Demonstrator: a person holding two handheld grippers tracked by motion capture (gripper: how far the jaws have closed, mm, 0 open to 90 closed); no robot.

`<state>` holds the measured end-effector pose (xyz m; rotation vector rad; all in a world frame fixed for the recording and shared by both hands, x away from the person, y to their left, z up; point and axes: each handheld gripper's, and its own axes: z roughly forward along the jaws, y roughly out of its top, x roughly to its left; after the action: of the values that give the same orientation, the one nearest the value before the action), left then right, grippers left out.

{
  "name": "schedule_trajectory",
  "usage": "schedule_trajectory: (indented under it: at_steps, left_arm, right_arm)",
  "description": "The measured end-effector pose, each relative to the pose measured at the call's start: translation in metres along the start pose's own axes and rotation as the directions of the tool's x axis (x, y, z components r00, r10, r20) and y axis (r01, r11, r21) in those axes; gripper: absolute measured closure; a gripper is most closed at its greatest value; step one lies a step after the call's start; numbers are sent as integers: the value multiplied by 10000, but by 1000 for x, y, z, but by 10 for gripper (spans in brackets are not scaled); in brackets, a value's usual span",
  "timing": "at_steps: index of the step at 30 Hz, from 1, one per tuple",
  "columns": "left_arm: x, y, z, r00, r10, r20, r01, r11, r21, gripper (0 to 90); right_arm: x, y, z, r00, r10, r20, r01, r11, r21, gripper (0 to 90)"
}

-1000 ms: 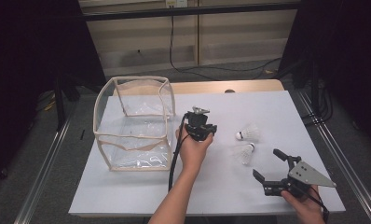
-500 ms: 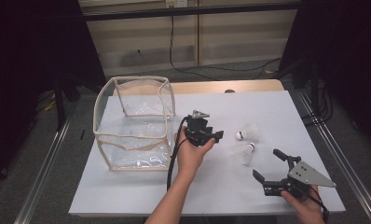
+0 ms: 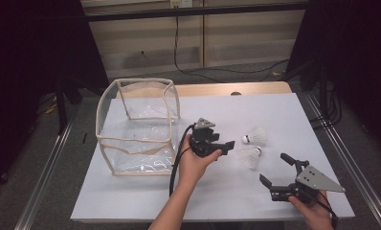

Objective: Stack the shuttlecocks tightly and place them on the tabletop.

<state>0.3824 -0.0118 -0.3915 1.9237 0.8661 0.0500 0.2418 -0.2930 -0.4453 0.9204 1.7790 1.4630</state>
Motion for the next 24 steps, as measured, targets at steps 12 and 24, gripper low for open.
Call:
schedule_trajectory:
  at_steps: [12, 24]
  left_arm:
    - [-3, -8, -9, 9992, 255, 302, -251, 9996, -136, 213]
    - [-5, -18, -17, 9958, 651, 637, -643, 9978, -151, 124]
  right_arm:
    - [-1, 0, 0, 10000, -8, 5, 8, 10000, 21, 11]
    - [-1, 0, -1, 10000, -29, 18, 29, 10000, 29, 11]
